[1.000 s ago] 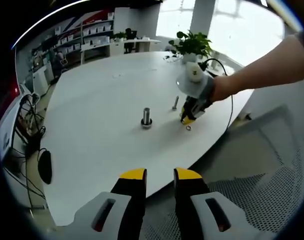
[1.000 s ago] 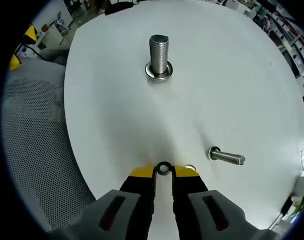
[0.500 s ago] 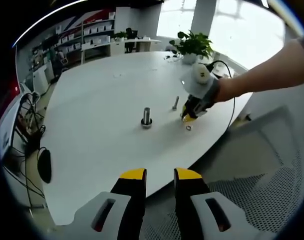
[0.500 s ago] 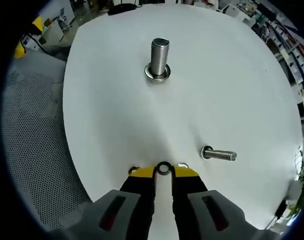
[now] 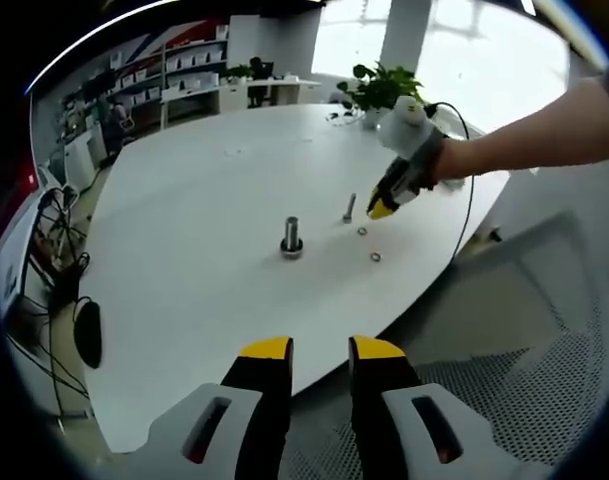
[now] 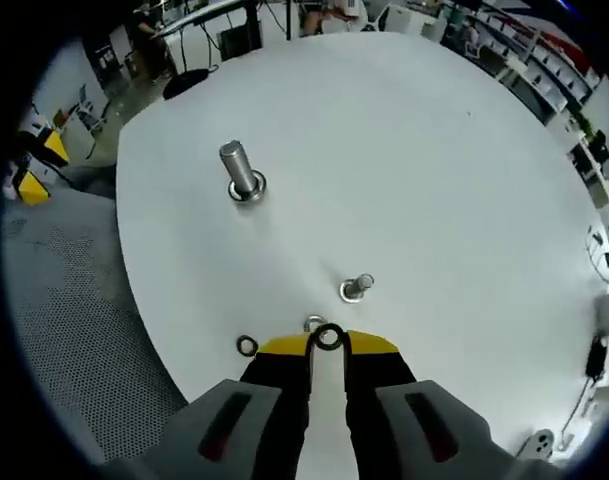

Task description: Place the washer onto the threaded stud by aligning its center hole with the stud, sliding it down to the base, and recovering from edge contact or off-axis alignment until the washer reaches the visible bottom stop.

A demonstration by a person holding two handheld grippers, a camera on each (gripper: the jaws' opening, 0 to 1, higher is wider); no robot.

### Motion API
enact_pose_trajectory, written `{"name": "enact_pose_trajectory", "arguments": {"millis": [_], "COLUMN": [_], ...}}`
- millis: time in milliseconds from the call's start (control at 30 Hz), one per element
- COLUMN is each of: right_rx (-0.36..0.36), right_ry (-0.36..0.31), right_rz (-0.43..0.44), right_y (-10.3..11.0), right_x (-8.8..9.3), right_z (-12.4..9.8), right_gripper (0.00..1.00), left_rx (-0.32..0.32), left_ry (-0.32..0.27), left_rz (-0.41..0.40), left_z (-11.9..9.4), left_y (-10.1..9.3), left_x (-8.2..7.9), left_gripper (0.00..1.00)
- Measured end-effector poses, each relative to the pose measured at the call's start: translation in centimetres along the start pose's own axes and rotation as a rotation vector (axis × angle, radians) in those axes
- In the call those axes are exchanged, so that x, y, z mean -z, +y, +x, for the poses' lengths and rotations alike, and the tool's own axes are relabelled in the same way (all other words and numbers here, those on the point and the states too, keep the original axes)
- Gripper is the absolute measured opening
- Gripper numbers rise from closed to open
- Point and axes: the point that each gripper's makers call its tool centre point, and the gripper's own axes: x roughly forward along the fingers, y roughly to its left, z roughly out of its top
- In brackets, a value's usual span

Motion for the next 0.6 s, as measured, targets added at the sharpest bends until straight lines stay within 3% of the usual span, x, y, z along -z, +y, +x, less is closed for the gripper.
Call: {"name": "enact_pose_trajectory", "arguments": {"millis": [367,600], "right_rx": [0.039,0.066], "right_ry": [-0.089,-0.091], "right_rz": [-0.04,-0.06], "right_y": [-0.9,-1.3], "right_x": [-3.3,-3.8], "right_z": [-1.3,-1.3], "right_gripper": [0.13,0.13], "left_rx": [0.01,0.01], "left_ry": [0.001,-0.006], "left_rz": [0.009,0.002], "left_z": [0.0,0.0], "left_y": [-0.2,-0.2], "left_x": [0.0,-0.1], "left_gripper": [0.2,0.2]}}
